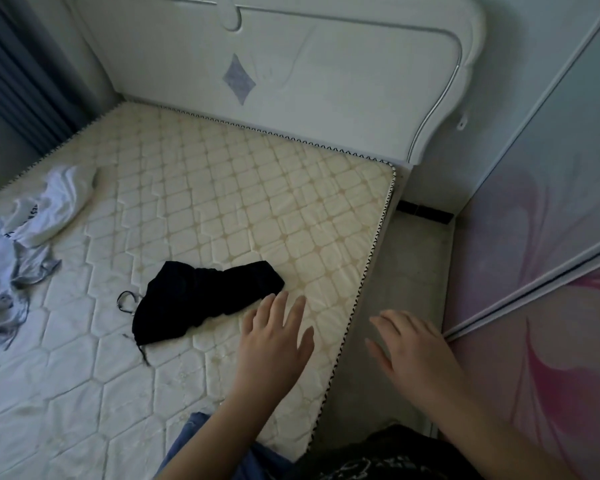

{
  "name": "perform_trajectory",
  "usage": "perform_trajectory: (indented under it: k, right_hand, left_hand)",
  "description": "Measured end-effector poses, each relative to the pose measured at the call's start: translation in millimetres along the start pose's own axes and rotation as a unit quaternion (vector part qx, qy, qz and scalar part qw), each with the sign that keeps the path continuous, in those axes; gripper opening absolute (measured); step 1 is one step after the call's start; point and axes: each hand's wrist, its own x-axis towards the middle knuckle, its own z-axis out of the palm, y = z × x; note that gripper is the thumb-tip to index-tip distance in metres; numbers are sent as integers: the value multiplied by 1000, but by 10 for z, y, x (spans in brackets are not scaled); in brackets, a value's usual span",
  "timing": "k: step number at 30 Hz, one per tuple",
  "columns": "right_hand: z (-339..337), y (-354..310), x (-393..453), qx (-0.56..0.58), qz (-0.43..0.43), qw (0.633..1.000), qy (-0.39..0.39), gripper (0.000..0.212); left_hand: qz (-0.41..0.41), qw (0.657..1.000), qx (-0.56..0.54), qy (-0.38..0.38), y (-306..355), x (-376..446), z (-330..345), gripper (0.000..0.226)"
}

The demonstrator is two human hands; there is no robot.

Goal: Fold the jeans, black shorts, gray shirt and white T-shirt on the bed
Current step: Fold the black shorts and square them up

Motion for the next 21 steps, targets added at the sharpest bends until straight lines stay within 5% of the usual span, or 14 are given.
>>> perform_trajectory:
  k: [11, 21]
  right_hand:
    - [325, 441, 1498, 56, -142, 985, -77, 43]
    - [459, 393, 2650, 71, -328, 936, -110, 49]
  left_hand:
    - [-150, 986, 46, -62, 9, 748, 212, 62]
    - [-346, 937, 42, -16, 262, 1127, 28, 58]
